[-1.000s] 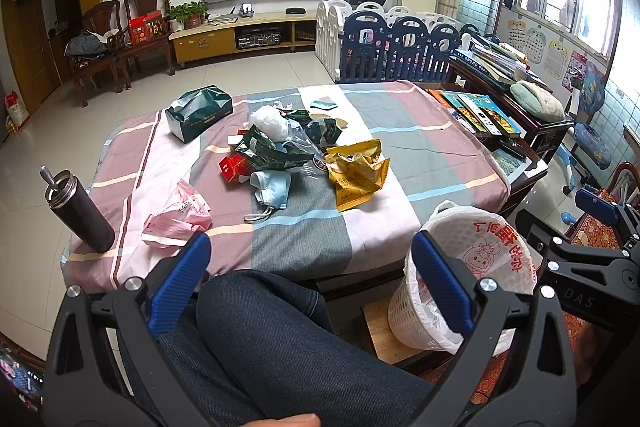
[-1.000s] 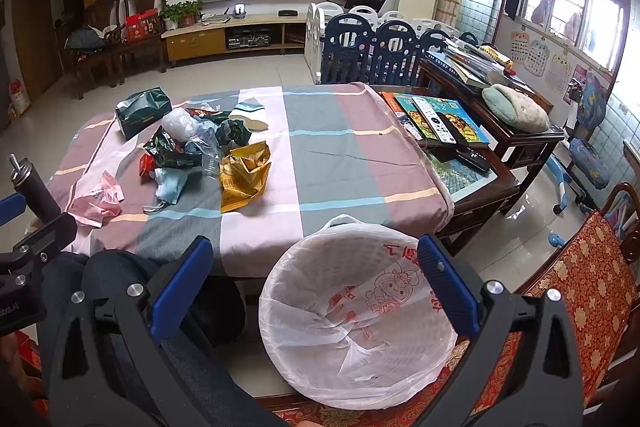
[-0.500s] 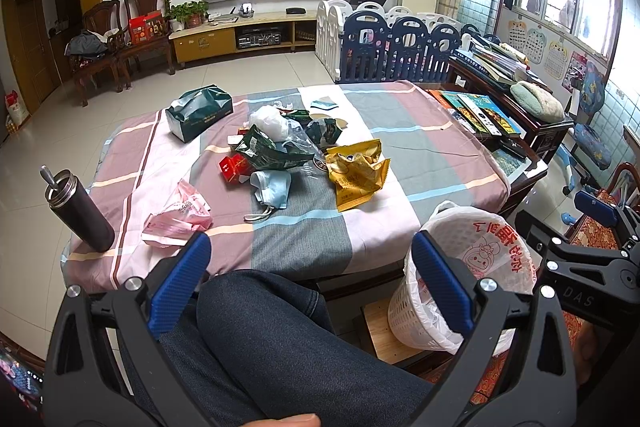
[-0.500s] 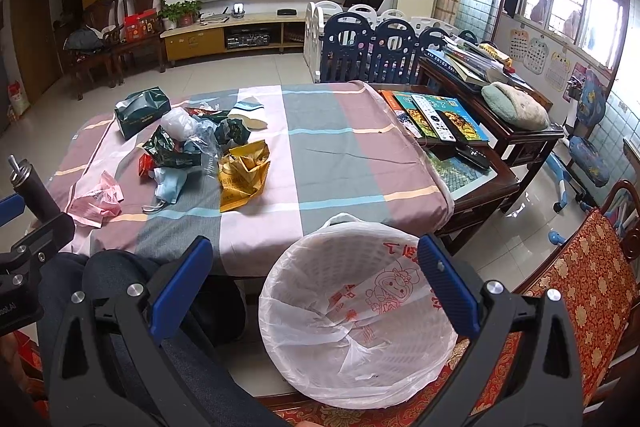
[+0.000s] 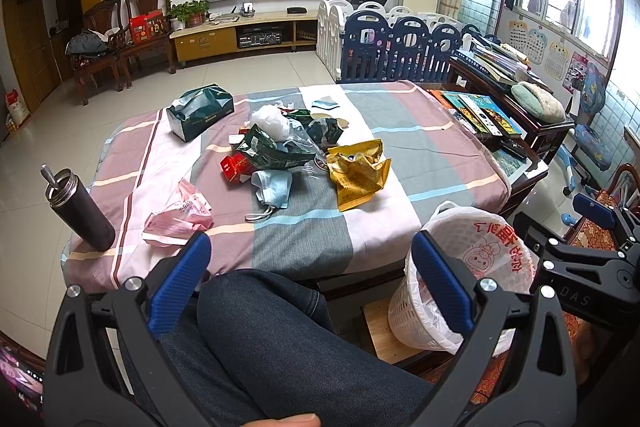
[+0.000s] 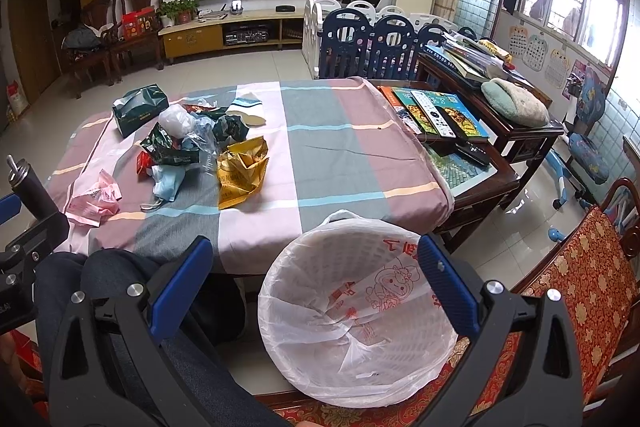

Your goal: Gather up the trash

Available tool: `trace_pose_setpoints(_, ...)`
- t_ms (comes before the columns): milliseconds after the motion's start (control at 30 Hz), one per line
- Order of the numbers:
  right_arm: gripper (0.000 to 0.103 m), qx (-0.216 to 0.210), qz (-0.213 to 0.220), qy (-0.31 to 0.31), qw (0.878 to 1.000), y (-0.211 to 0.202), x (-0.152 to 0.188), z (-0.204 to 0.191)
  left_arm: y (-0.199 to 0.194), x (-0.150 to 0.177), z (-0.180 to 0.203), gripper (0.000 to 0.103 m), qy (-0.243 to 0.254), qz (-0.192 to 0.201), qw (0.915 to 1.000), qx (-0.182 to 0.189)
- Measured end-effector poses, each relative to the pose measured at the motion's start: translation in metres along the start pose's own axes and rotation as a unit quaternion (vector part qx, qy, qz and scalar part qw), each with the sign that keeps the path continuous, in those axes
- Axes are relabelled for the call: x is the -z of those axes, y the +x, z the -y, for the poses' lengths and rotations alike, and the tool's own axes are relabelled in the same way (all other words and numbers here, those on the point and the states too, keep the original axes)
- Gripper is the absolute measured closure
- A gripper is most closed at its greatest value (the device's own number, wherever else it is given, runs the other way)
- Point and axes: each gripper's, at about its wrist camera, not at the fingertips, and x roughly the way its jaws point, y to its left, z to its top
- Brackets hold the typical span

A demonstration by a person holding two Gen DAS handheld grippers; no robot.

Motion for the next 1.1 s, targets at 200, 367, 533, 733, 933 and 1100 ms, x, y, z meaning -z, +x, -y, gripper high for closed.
trace_pose_setpoints(200, 0.003, 0.000, -0.002, 0.000, 1.000, 0.0009, 0.0003, -0.0001, 0.0000, 0.0000, 0.0000, 0.003, 0.000, 0.000, 1.0000, 0.000)
trace_pose_setpoints(367, 0.003, 0.003, -0.003, 0.000, 1.000, 0.0019, -0.0004, -0.0007, 0.0002, 0.0001, 0.0001, 0.003, 0.000, 0.000, 1.0000, 0.000)
trace_pose_setpoints(533, 0.003, 0.004, -0.006, 0.001, 1.000, 0.0038, -0.0005, -0.0008, 0.0000, 0.0000, -0.0001, 0.003, 0.000, 0.000, 1.0000, 0.000)
trace_pose_setpoints(733, 0.003, 0.004, -0.008, 0.001, 1.000, 0.0045, -0.0004, -0.0011, 0.0000, 0.0001, 0.0002, 0.003, -0.001, -0.001, 1.0000, 0.000)
trace_pose_setpoints(933, 0.003, 0.004, -0.007, 0.002, 1.000, 0.0045, -0.0002, -0.0014, -0.0003, 0.0002, 0.0005, 0.003, -0.001, -0.001, 1.0000, 0.000)
trace_pose_setpoints(1100, 0.003, 0.004, -0.008, 0.002, 1.000, 0.0046, -0.0009, -0.0014, -0.0001, 0.0001, 0.0003, 0.003, 0.000, -0.001, 1.0000, 0.000)
